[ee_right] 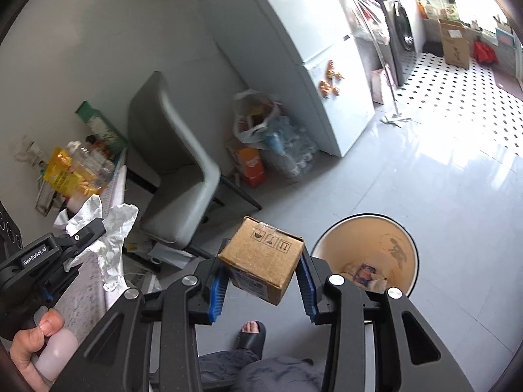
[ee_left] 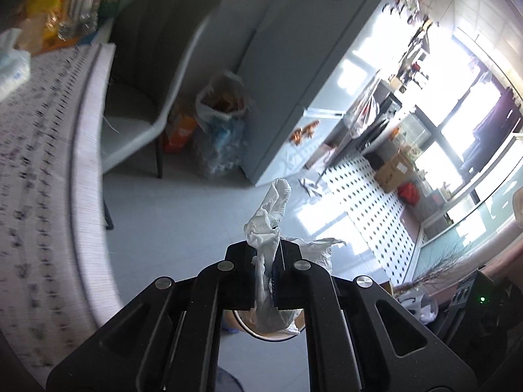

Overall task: Collect trash
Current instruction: 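Carry the tissue and tan box in both tools over the tan bin, then open both tools above the bin to drop the tissue and box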

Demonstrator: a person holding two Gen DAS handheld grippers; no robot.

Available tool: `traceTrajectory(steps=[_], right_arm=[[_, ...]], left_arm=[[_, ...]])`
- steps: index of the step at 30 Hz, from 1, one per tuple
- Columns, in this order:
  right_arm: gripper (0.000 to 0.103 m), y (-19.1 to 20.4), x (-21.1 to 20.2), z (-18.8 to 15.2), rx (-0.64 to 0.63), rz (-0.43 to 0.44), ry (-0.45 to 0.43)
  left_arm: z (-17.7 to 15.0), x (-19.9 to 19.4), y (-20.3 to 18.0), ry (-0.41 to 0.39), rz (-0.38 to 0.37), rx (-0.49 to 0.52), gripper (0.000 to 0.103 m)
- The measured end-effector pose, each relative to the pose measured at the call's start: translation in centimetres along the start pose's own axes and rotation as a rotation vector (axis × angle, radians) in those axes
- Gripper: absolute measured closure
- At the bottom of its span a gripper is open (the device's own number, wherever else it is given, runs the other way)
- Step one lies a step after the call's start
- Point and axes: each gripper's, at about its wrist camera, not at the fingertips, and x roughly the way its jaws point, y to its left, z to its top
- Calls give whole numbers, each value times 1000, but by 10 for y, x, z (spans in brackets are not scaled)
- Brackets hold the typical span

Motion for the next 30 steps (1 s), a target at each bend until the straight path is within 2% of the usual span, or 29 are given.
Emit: traceTrajectory(steps=[5,7,8,9,15,25,27,29,30], right_arm=[[63,-31,26,16,48,-21,0],[48,-45,37,23,79,-49,-3],[37,-50,38,25,95,-55,-8],[36,-56,38,26,108,-47,-19],[33,-77,22,28,155,-74,-45],[28,-126,-35,22,261,-122,-128],[28,-131,-41,20,275,-126,-136],[27,-135,-45,17,284,-131,-138],[27,-137,-45,15,287,-133,-138]], left_arm=[[-3,33,-11,49,-4,-8,96],[-6,46,-17,72,-11,-7,96],[-7,51,-20,82,-13,-2,96],[-9,58,-25,98,-17,5,96],[-19,95,-57,175,-60,35,96],[-35,148,-109,301,-113,111,95],[-37,154,-116,322,-134,123,89],[-39,160,-120,337,-157,128,68],[-40,163,-121,335,-166,125,61]])
